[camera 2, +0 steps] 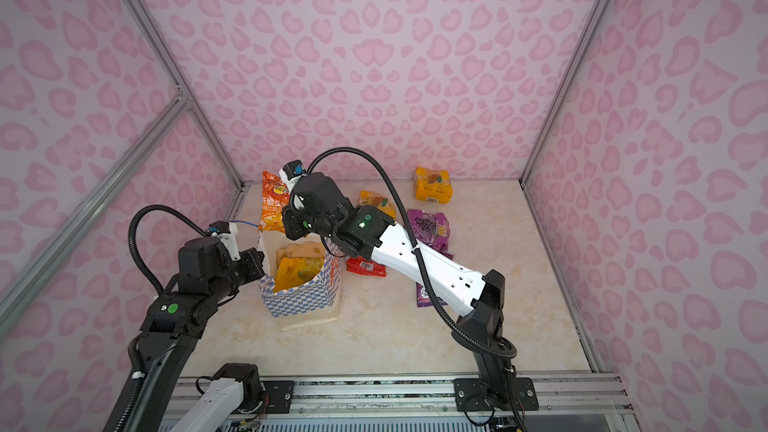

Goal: Place the snacks into the paper bag
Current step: 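Lift the orange chip bag with the right gripper over the bag, then lower the orange chip bag into the bag and open the right gripper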

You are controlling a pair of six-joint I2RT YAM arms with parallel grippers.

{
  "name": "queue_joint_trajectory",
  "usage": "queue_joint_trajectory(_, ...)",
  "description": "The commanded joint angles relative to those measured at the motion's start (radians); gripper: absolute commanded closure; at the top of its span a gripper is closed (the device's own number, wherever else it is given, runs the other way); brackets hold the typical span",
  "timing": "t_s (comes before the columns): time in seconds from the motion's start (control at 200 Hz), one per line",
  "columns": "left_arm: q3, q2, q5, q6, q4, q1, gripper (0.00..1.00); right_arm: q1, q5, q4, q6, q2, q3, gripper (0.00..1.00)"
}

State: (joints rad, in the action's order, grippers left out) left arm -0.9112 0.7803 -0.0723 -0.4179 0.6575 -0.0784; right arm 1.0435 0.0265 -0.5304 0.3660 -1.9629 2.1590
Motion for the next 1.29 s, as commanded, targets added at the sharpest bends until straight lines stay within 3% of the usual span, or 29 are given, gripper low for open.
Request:
queue_joint_trajectory(0.0, 0.003, -0.005, 0.0, 0.007, -0.008, -0.001, 0.96, 0.001, -0.025, -0.028, 0.021, -0.02, -0.018, 0.99)
queue_joint_trajectory(0.57, 0.003, -0.001, 0.005, 0.007, -0.007, 0.001, 0.96, 0.053, -0.106, -0.085, 0.053, -0.033, -0.136, 0.97)
queue_joint_trajectory(0.77, 0.004, 0.001, 0.007, 0.008, -0.007, 0.0, 0.96, 0.071, -0.115, -0.098, 0.06, -0.041, -0.137, 0.91)
queue_joint_trajectory(0.845, 0.004, 0.002, 0.006, 0.008, -0.007, 0.0, 0.96, 0.076, -0.104, -0.1, 0.062, -0.041, -0.137, 0.77)
queue_joint_trajectory(0.935, 0.003, 0.0, 0.007, 0.007, -0.007, 0.001, 0.96, 0.084, -0.101, -0.101, 0.056, -0.031, -0.134, 0.46)
queue_joint_trajectory(0.995, 0.003, -0.001, 0.008, 0.008, -0.007, 0.0, 0.96, 0.089, -0.117, -0.101, 0.044, -0.018, -0.136, 0.32)
queue_joint_trajectory(1.17, 0.003, -0.001, 0.008, 0.007, -0.007, 0.0, 0.96, 0.099, -0.139, -0.07, 0.009, 0.052, -0.161, 0.14)
queue_joint_trajectory(1.29, 0.003, -0.001, 0.009, 0.006, -0.007, 0.0, 0.96, 0.105, -0.157, -0.047, -0.019, 0.116, -0.186, 0.07)
